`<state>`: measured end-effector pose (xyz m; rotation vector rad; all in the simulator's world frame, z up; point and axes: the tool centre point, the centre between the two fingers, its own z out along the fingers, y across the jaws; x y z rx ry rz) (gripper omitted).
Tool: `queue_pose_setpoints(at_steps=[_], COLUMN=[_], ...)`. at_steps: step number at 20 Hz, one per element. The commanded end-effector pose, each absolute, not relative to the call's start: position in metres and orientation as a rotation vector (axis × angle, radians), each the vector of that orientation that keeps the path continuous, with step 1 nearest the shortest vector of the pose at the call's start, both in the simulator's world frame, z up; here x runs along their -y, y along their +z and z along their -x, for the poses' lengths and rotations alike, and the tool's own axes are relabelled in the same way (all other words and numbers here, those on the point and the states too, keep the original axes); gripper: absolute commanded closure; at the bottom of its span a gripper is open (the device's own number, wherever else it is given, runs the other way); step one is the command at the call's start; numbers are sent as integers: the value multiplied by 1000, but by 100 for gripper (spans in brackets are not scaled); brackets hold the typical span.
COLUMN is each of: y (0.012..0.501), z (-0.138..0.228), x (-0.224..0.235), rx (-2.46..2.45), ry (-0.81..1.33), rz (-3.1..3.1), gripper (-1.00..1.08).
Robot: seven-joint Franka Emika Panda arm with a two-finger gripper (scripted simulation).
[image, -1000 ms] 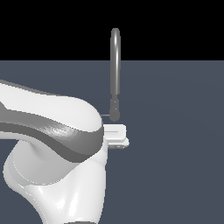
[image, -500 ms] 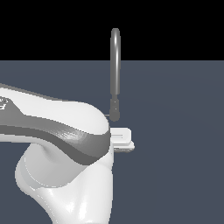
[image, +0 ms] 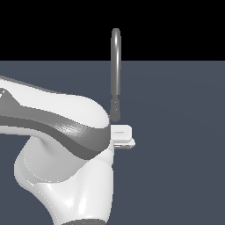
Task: Turn on the faucet by rotating a designated handle.
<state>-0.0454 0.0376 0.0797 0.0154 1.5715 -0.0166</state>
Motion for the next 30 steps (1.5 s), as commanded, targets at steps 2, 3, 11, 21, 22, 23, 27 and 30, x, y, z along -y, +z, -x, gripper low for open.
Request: queue_pose_setpoints(at_steps=[2,3,11,21,22,23,27,30], y=[92,95,108,145,149,152,136,144], z=[45,45,45,45,45,45,46,46], x=[-42,-43,-46,-32,-30,-29,-33,-20], rx=[-1571,-1571,-1580,-1573,-1572,-1571,-1602,-1594], ry=[-16,-16,-12,-15,-15,-16,0,-4], rz=[-15,-15,-14,-15,-15,-15,-5,-7], gripper=[108,108,108,108,108,108,108,108])
